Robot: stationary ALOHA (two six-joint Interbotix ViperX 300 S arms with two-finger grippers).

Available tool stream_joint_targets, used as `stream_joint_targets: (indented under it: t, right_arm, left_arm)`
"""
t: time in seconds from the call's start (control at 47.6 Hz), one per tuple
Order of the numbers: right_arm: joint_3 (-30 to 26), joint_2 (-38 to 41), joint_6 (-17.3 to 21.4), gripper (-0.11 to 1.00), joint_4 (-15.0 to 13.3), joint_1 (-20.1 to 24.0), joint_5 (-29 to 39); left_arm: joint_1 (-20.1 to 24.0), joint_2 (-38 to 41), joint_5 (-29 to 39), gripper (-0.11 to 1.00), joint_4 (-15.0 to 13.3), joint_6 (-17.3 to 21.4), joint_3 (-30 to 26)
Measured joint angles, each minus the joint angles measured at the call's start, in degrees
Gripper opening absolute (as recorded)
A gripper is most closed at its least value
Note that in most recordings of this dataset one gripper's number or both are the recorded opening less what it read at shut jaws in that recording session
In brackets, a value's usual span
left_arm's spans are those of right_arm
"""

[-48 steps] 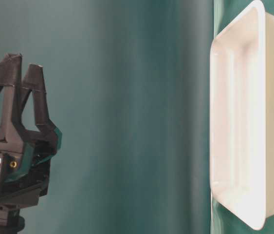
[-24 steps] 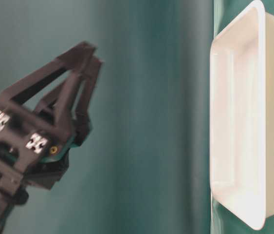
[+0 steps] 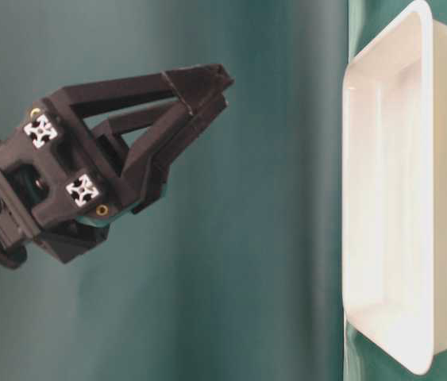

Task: Pick up the tape from a random location and place it into the white case.
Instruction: 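Move the left gripper over the yellow tape roll, then lower the left gripper into the yellow roll's hole and close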

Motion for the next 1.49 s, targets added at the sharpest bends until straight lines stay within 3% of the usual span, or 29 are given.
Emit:
stream_joint_targets:
  t: [0.189, 0.862, 1.492]
  right_arm:
    - [0.0, 0.0, 0.0, 0.92, 0.0, 0.0, 0.1]
    - [-0.7, 0.2, 0.0, 0.92, -0.1, 0.0, 1.4]
    - [-0.7, 1.1, 0.0, 0.92, 0.0, 0.0, 1.4]
  left_arm:
    - [-0.5, 1.1, 3.6, 0.98, -0.1, 0.0, -2.2]
    - [-0.5, 1.1, 3.6, 0.98, 0.1, 0.0, -2.1]
    - [-1.1, 6.8, -7.7, 0.98, 0.1, -0.3, 6.2]
